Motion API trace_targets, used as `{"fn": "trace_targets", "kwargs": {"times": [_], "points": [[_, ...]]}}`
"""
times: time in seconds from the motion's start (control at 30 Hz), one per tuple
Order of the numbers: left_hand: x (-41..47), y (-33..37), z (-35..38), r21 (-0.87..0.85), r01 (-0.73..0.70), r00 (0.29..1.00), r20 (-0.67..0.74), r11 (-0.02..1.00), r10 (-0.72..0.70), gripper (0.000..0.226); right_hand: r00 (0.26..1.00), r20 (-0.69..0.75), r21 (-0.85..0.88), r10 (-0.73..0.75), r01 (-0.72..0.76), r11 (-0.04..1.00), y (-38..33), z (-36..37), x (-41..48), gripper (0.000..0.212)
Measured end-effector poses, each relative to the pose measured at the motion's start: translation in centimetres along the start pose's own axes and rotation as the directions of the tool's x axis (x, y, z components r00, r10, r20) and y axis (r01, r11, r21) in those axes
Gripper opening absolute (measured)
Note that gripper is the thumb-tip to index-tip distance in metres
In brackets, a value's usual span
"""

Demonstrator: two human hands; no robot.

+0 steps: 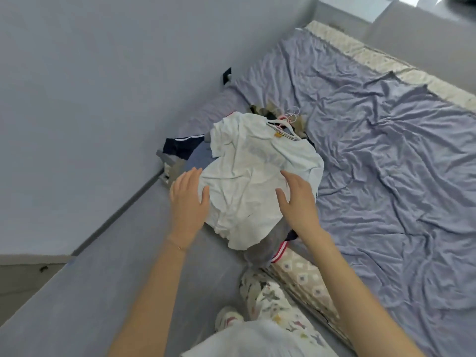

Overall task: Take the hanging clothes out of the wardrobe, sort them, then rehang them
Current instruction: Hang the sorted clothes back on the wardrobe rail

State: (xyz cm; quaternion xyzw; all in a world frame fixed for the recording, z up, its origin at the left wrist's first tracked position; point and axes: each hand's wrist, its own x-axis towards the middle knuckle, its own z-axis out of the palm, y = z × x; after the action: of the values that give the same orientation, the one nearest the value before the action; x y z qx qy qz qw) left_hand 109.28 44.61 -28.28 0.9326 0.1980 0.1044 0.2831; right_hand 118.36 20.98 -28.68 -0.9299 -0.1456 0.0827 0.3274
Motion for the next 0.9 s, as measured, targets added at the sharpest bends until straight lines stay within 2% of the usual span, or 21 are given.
{"fn": "trace_targets", "kwargs": {"times": [0.27, 0.4, 0.73, 0.83, 0.9], "points": [[13.9, 4.1, 10.8, 0.006, -0.028, 0.997, 0.073, 1.0, 0.027, 0.043, 0.987, 0.056, -0.028, 0.153, -0.152, 0.988, 10.5, -0.9, 14.4, 0.049], [19.9, 4.4, 16.7, -0.13, 0.03, 0.989, 0.147, 0.991, -0.01, 0.048, 0.971, 0.093, -0.064, 0.221, -0.216, 0.974, 15.1, 1.0, 20.9, 0.05], [30.0, -1.2, 30.0, -0.09, -0.021, 0.966, 0.254, 0.996, 0.043, 0.053, 0.911, 0.111, -0.186, 0.397, -0.374, 0.909, 27.1, 10.3, 32.7, 0.062], [30.9, -2.8, 31.9, -0.103, -0.013, 0.963, 0.267, 0.995, 0.04, 0.053, 0.856, 0.093, -0.159, 0.509, -0.492, 0.856, 29.5, 11.9, 34.6, 0.063], [31.2, -3.4, 32.8, -0.103, -0.008, 0.961, 0.273, 0.995, 0.036, 0.053, 0.847, 0.056, -0.143, 0.528, -0.517, 0.844, 30.4, 12.7, 35.2, 0.062]]}}
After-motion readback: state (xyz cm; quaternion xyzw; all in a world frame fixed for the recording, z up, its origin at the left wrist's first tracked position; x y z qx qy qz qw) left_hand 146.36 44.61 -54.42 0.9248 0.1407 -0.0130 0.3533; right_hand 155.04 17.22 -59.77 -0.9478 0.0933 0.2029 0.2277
